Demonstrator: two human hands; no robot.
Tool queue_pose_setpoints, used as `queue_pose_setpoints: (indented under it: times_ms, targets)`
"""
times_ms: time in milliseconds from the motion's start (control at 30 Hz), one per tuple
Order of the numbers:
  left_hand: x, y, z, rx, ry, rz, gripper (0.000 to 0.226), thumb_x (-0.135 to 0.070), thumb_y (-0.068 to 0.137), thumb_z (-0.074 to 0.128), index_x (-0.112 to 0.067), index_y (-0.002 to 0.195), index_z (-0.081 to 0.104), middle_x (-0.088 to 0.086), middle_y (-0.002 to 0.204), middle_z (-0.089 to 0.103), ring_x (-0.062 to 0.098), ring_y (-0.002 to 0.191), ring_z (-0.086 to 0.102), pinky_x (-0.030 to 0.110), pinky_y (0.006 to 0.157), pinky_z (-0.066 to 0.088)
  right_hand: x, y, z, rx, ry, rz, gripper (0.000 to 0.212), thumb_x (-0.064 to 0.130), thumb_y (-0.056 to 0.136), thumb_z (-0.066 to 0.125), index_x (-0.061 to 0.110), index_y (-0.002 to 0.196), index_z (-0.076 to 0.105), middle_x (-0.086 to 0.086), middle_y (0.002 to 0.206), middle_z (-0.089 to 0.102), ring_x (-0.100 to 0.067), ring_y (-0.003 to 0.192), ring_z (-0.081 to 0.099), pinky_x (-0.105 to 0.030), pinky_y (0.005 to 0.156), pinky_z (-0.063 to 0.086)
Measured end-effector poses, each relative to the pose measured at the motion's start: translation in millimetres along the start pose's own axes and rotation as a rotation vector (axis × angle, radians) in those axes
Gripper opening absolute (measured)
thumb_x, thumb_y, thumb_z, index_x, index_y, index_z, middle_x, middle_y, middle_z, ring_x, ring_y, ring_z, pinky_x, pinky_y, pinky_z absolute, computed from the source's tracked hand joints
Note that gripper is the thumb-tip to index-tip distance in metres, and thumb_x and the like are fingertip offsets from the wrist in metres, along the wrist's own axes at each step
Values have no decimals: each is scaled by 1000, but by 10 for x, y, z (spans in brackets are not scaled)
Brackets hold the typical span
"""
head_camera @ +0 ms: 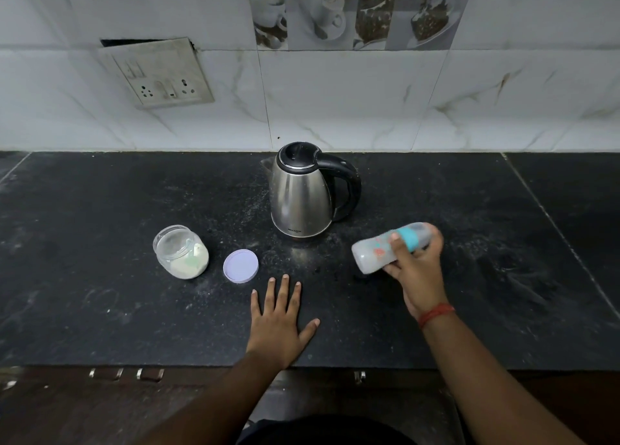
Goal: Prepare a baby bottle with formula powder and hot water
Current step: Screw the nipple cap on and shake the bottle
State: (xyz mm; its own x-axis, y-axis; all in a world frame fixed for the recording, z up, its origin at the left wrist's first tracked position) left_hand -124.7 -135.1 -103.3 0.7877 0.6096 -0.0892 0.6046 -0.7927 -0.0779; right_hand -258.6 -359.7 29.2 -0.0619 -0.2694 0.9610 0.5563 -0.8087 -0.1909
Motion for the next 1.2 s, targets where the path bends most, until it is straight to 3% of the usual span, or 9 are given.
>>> queue_pose_setpoints:
  times_ms: [333,433,567,667,800,900,1033,1133,1200]
  targets:
    - [18,-11,14,-3,-9,4,86,-77,96,23,-20,159,33,11,168,26,36,155,22,65,118,11,-7,-25,160,152,-159,41,63,15,92,72,33,143,40,-9,128,61,-24,109,69,-47,80,63]
    - [5,-3,7,-6,-5,-3,87,-77,96,17,-20,160,31,10,168,24,36,156,20,64,119,10,21,16,15,-33,14,-14,54,18,95,67,29,140,38,-9,129,59,-25,111,68,-44,79,62]
    - [24,-13,16,-4,-13,-3,86,-77,96,21,-20,159,32,10,168,25,36,155,21,64,119,10,-59,-31,160,162,-121,86,60,14,91,72,33,140,43,-12,128,62,-26,110,69,-45,77,63]
    - [0,-2,4,-6,-9,-6,87,-77,96,17,-20,160,30,10,169,24,36,156,19,64,119,10,-14,-10,41,-45,24,5,51,18,95,69,25,137,41,-9,127,61,-24,109,70,-45,78,62]
    - [25,-10,20,-5,-11,-1,87,-77,96,16,-21,160,31,10,169,24,36,156,20,64,119,10,-72,-65,220,209,-117,114,57,11,92,70,31,139,45,-12,125,64,-24,106,71,-44,76,62]
    - [2,-4,11,4,-9,-4,87,-78,96,15,-21,160,31,10,169,23,35,156,18,64,120,9,-43,-29,141,6,17,45,51,14,95,67,25,137,42,-8,125,62,-22,107,70,-44,77,63]
    - [25,-11,27,4,-4,-4,88,-78,96,13,-21,160,29,9,169,21,34,157,16,63,120,7,-90,-48,246,182,-122,112,59,13,92,71,33,139,43,-11,127,62,-26,109,69,-49,81,62]
    - [10,-2,15,8,2,-9,88,-78,96,13,-21,161,28,9,170,20,34,157,14,63,120,5,-24,-10,102,-31,18,29,48,15,96,67,24,135,42,-8,124,62,-25,109,69,-43,76,63]
    - [9,-9,20,2,2,-4,87,-78,96,13,-21,160,29,9,169,21,35,157,15,63,120,6,-13,0,113,16,-19,36,51,15,95,68,29,136,41,-9,127,60,-25,110,69,-45,78,63]
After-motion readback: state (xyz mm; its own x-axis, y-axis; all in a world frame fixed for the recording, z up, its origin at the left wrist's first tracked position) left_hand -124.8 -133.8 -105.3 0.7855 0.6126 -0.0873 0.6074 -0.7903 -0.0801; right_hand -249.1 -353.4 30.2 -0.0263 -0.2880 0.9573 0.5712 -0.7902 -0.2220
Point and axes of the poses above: each hand's wrist, its own y-axis towards the middle knuckle, its own z-axis out of the palm, x = y × z, the point moved 5 cm from there along y, towards the middle knuckle
